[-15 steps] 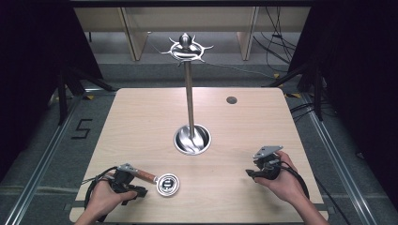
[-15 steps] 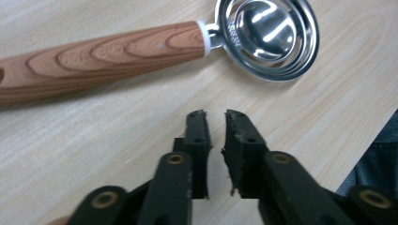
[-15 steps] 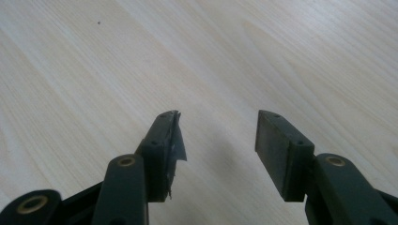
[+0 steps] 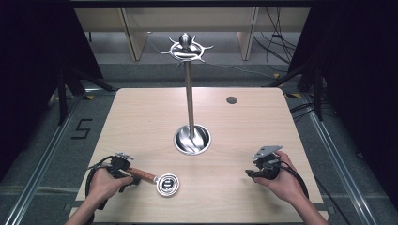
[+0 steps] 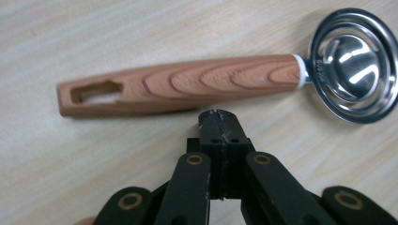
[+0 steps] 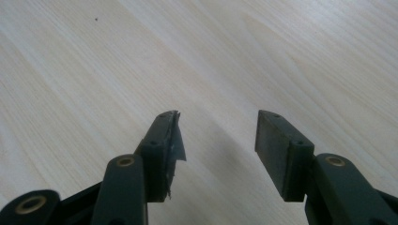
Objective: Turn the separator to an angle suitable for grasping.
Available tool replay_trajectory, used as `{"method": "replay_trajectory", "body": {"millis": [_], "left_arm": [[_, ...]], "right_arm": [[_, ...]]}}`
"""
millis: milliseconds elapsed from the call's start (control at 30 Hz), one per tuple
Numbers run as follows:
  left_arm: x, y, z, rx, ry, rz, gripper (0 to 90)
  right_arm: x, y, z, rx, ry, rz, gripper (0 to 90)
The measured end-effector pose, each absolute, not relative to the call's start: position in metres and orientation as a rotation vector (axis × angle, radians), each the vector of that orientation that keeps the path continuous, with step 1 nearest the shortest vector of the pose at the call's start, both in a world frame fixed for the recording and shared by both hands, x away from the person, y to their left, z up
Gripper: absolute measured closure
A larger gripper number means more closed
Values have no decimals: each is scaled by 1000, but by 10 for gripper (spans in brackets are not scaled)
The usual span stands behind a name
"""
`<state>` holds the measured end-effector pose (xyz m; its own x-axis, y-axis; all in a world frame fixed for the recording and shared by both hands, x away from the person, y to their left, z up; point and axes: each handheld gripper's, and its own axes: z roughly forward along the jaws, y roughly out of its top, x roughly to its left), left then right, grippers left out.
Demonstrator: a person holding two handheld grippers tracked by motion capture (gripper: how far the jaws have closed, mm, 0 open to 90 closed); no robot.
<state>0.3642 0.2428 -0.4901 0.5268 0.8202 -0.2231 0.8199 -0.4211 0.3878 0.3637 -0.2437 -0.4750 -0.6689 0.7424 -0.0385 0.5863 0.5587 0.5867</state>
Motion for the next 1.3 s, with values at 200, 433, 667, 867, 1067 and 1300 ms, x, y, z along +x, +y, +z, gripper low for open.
{"method": "replay_trajectory", "body": {"millis": [200, 433, 667, 867, 1067, 1300], "left_arm": [[378, 238, -490, 2339, 1360, -6, 892], [393, 228, -489, 2355, 1355, 26, 892], [411, 208, -484, 2368, 1330, 80, 892], [419, 195, -481, 2378, 1312, 83, 890], [426, 178, -481, 2377, 1285, 81, 887], [425, 158, -484, 2366, 1274, 66, 869]], "right_arm": [[364, -246, -473, 1103, 2556, 747, 504], [365, -246, -473, 1069, 2567, 739, 504], [364, -245, -472, 1110, 2559, 742, 503], [364, -244, -472, 1093, 2558, 742, 503], [364, -245, -472, 1111, 2558, 744, 503], [364, -246, -475, 1090, 2546, 759, 502]]}}
